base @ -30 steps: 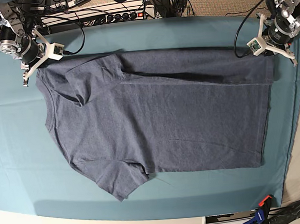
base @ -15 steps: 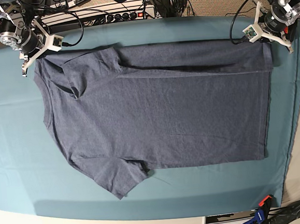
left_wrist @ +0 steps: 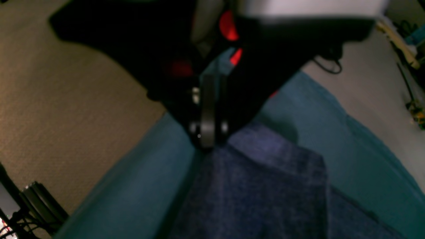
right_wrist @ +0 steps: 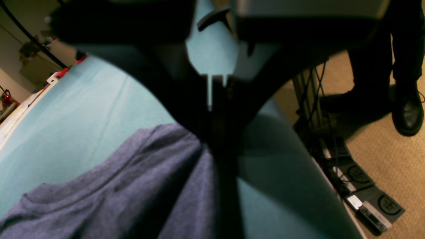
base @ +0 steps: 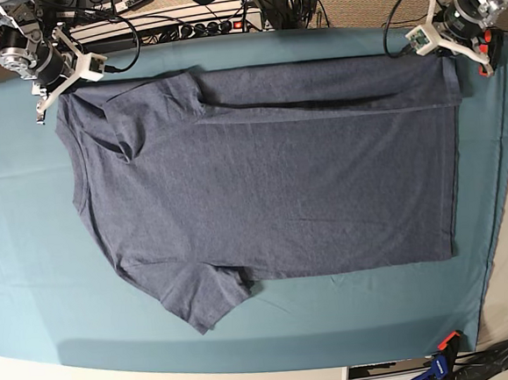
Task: Fold the T-shirt properly
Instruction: 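Hold the collar-edge corners with both grippers and lift slightly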
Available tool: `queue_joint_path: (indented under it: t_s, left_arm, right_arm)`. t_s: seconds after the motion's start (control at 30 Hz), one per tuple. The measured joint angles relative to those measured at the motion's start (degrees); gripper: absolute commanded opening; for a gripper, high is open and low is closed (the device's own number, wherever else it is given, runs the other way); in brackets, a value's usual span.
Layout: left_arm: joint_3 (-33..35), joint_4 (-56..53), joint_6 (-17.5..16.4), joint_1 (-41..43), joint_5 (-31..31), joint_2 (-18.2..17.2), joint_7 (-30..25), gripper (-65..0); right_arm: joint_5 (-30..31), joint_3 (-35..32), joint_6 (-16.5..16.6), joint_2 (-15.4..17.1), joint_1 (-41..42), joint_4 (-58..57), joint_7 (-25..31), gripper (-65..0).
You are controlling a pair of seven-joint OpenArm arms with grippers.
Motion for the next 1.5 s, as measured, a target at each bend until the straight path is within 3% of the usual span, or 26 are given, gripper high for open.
queue_joint_path:
  t_s: [0.53,0.67,0.9,1.03,1.27,1.4,1.5]
  left_arm:
    - [0.0,0.3,0.0,0.1,0.0,0.0,0.2,-65.0]
    - [0.0,0.5,2.0,1.4,0.1,0.0,0.1,-65.0]
    - [0.0,0.5,2.6,1.8,0.0,0.0,0.2,-65.0]
    - [0.0,0.5,2.6,1.8,0.0,0.0,0.2,-65.0]
    - [0.0,0.5,2.6,1.8,0.0,0.0,0.2,-65.0]
    - [0.0,0.6,2.6,2.2,0.1,0.0,0.2,-65.0]
    - [0.0,0.6,3.2,3.3,0.2,0.0,-0.1,-65.0]
  right_arm:
    - [0.4,0.0,-0.6,0.0,-2.1,4.2,0.3,-65.0]
    - [0.4,0.0,-0.6,0.0,-2.7,4.2,0.2,-65.0]
    - [0.2,0.0,-1.3,0.0,-3.3,4.3,-1.3,-65.0]
    - [-2.9,0.0,-2.7,0.0,-3.3,4.3,-2.4,-65.0]
    - [-2.7,1.3,-2.6,0.0,-3.5,4.3,-2.3,-65.0]
    - [-2.8,5.8,-1.8,0.0,-6.8,4.3,2.7,-65.0]
    - [-2.8,6.8,-1.0,0.0,-9.2,4.3,3.1,-65.0]
